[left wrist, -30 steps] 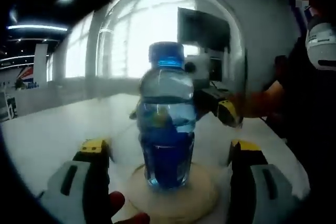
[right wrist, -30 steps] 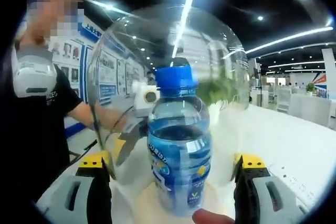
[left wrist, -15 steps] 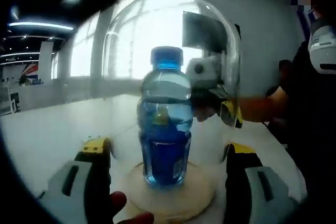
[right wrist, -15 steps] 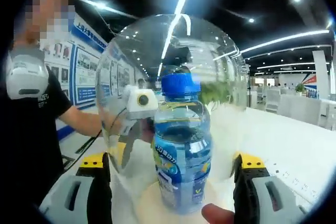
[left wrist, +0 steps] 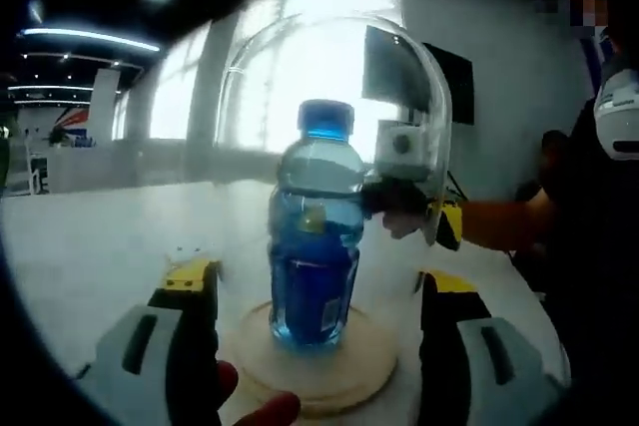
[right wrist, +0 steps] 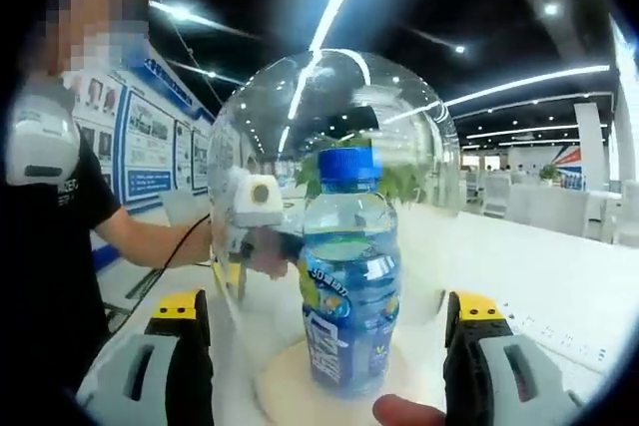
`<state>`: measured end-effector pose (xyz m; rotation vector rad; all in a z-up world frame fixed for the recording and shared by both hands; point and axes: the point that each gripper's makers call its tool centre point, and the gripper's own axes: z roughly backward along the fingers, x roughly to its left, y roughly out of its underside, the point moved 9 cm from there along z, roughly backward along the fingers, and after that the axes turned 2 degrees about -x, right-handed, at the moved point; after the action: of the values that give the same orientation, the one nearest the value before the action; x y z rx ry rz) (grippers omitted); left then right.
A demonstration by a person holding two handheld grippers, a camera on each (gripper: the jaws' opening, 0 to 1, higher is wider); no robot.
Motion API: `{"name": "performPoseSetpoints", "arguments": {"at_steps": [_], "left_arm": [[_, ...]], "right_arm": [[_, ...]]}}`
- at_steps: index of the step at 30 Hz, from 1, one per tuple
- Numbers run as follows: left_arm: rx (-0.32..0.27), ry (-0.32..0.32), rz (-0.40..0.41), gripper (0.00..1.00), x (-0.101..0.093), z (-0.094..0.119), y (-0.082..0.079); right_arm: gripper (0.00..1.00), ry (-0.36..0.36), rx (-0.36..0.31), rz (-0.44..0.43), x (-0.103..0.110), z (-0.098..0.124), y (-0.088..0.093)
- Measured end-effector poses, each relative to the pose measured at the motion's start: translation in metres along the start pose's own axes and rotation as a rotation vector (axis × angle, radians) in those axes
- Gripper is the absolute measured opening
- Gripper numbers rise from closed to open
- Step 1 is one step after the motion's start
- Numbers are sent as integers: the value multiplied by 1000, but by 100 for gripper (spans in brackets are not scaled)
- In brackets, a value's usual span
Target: Open the cover put in the Mizone put the cover back on
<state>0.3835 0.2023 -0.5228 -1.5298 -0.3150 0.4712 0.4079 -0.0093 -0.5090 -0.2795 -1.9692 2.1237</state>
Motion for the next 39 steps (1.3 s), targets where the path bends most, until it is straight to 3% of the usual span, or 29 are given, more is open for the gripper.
{"name": "performPoseSetpoints", "arguments": {"at_steps": [3,7,8,9,10,13,21,32,39], "left_arm": [[3,-20,0,69,-3,3,1],[13,-52,5,66,-2,6,2],[14,-56,20,66,-3,7,3],[13,-62,23,65,-4,7,4],[11,-65,25,65,-5,8,5],[0,-85,34,64,-8,9,6],[14,-140,-25,60,-17,14,3],[-2,-192,-40,48,-31,28,3],[-34,-205,-12,48,-43,33,8]], "right_arm": [[90,49,11,-35,-2,3,5],[90,93,-59,-88,-3,10,5],[81,108,-68,-100,-3,13,4],[72,38,-60,-97,3,15,5],[70,60,-61,-109,5,15,6],[68,107,-47,-71,9,14,8],[64,149,-45,-15,18,18,13],[55,208,-34,-28,41,30,17],[47,251,-56,-45,51,42,22]]}}
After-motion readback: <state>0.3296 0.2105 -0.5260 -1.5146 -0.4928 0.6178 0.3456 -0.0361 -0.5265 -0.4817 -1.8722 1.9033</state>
